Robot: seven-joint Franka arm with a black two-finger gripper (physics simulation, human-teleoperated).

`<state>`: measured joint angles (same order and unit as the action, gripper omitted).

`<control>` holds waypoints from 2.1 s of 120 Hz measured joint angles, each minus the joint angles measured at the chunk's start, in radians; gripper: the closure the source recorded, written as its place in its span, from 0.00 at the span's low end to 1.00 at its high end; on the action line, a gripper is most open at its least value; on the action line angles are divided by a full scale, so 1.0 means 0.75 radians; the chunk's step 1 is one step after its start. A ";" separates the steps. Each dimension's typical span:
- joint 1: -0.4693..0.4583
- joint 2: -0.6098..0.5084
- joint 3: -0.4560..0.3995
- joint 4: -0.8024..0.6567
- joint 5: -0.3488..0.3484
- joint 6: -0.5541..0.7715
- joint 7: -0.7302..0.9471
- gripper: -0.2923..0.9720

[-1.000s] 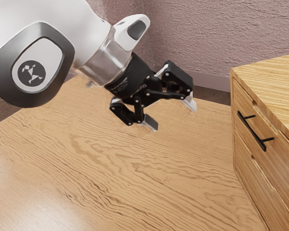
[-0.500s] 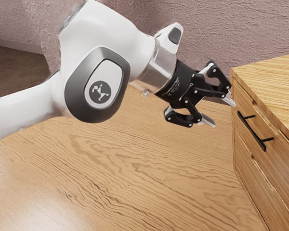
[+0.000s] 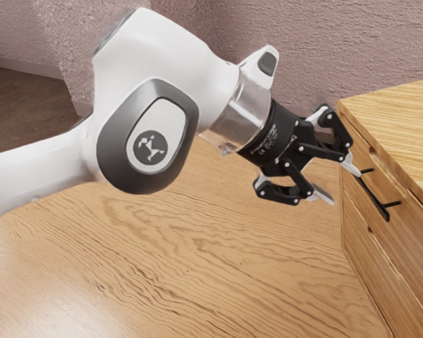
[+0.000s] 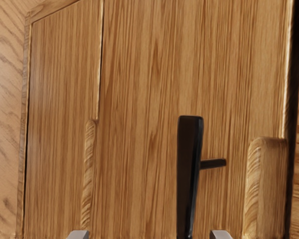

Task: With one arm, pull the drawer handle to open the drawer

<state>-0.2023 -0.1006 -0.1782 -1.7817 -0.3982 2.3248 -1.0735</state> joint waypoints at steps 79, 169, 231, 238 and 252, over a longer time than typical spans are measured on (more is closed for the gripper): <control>-0.053 0.062 0.000 -0.001 0.001 0.054 -0.087 0.72; -0.021 -0.339 0.126 -0.376 0.005 0.008 -0.110 0.79; -0.025 -0.648 0.126 -0.631 0.007 -0.030 -0.117 0.79; -0.027 -0.677 0.127 -0.655 0.006 -0.033 -0.118 0.78; -0.028 -0.733 0.128 -0.703 0.007 -0.037 -0.120 0.78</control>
<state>-0.2231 -0.6506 -0.0825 -2.3092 -0.3932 2.2972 -1.1633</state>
